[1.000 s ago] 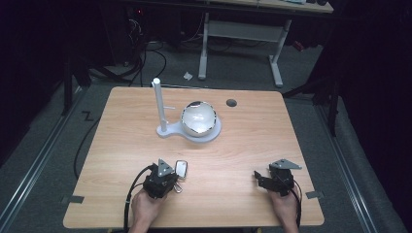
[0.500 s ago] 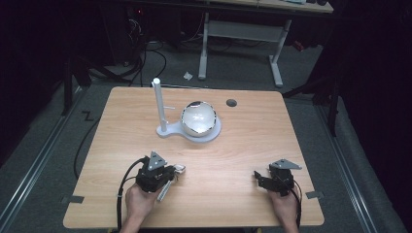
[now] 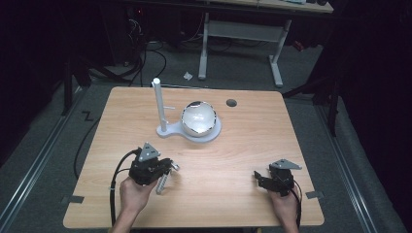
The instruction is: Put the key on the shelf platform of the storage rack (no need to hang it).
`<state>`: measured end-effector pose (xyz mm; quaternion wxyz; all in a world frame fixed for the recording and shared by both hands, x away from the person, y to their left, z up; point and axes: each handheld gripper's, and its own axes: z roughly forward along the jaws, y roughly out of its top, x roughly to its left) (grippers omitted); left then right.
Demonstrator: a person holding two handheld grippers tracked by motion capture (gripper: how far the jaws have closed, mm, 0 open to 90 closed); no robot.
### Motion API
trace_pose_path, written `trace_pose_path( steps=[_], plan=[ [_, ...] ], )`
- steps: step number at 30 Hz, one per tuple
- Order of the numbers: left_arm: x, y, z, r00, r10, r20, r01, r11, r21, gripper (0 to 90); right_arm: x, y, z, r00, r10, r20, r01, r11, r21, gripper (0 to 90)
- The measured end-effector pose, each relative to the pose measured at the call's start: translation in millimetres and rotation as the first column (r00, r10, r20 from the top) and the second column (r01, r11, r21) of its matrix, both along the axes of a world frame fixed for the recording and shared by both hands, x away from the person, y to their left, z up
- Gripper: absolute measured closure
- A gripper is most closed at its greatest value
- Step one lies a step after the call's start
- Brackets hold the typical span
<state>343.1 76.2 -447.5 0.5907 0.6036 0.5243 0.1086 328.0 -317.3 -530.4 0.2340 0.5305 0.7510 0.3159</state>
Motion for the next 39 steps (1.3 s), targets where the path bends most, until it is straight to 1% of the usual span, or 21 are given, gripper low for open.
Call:
trace_pose_path(
  steps=[4,6,7,8,12,14,15,16,17,25,28,31,35,39],
  plan=[
    [3.8,0.5,8.1,0.9999,-0.012,-0.003,0.012,0.9999,-0.013,86.0,0.0,0.1,0.0,1.0,0.0,0.0,0.0,1.0,0.0,30.8],
    [5.6,-0.3,11.2,0.9998,-0.02,-0.006,0.02,0.9997,-0.011,86.0,-0.1,0.2,0.0,1.0,-0.001,0.0,0.001,1.0,-0.001,30.8],
    [7.4,-1.0,13.6,0.9996,-0.027,-0.001,0.027,0.9996,-0.008,86.0,-0.1,0.3,0.0,1.0,-0.001,0.0,0.001,1.0,-0.002,30.8],
    [8.4,-1.5,15.3,0.9996,-0.028,0.002,0.028,0.9995,-0.013,86.0,-0.1,0.3,0.0,1.0,-0.001,0.0,0.001,1.0,-0.002,30.9],
    [11.5,-1.9,19.9,0.9992,-0.04,0.002,0.04,0.999,-0.021,85.9,-0.1,0.3,0.0,1.0,-0.001,0.0,0.001,1.0,-0.002,30.9],
    [13.6,-2.0,22.6,0.9991,-0.042,-0.004,0.042,0.9987,-0.029,86.0,-0.1,0.3,0.0,1.0,-0.001,0.0,0.001,1.0,-0.002,30.9],
    [15.7,-1.6,25.0,0.999,-0.043,-0.007,0.043,0.9983,-0.04,85.9,-0.1,0.3,0.0,1.0,-0.001,0.0,0.001,1.0,-0.002,30.9],
    [15.7,-1.6,25.0,0.999,-0.043,-0.007,0.043,0.9983,-0.04,85.9,-0.1,0.3,0.0,1.0,-0.001,0.0,0.001,1.0,-0.002,30.9],
    [17.3,-0.8,27.3,0.9988,-0.047,-0.015,0.046,0.9973,-0.057,85.9,0.0,0.3,0.0,1.0,-0.001,0.0,0.001,1.0,-0.002,30.9],
    [26.4,-1.9,38.9,0.9981,-0.06,-0.014,0.06,0.9966,-0.057,85.9,0.0,0.2,0.0,1.0,-0.001,0.0,0.001,1.0,-0.001,30.9],
    [31.2,-3.9,43.5,0.9977,-0.067,-0.007,0.067,0.9963,-0.054,85.9,0.0,0.1,0.0,1.0,-0.001,0.0,0.001,1.0,-0.001,30.9],
    [37.9,-6.2,47.8,0.998,-0.063,-0.004,0.063,0.9953,-0.073,85.8,0.0,0.1,0.0,1.0,-0.001,0.0,0.001,1.0,-0.001,30.9],
    [43.0,-8.1,52.2,0.9978,-0.066,-0.002,0.065,0.9947,-0.08,85.8,0.0,0.1,0.0,1.0,-0.001,0.0,0.001,1.0,0.0,31.0],
    [47.8,-11.5,62.9,0.9971,-0.075,0.015,0.076,0.9935,-0.085,85.8,0.0,0.2,0.0,1.0,-0.002,0.0,0.002,1.0,-0.001,31.0]
  ],
)
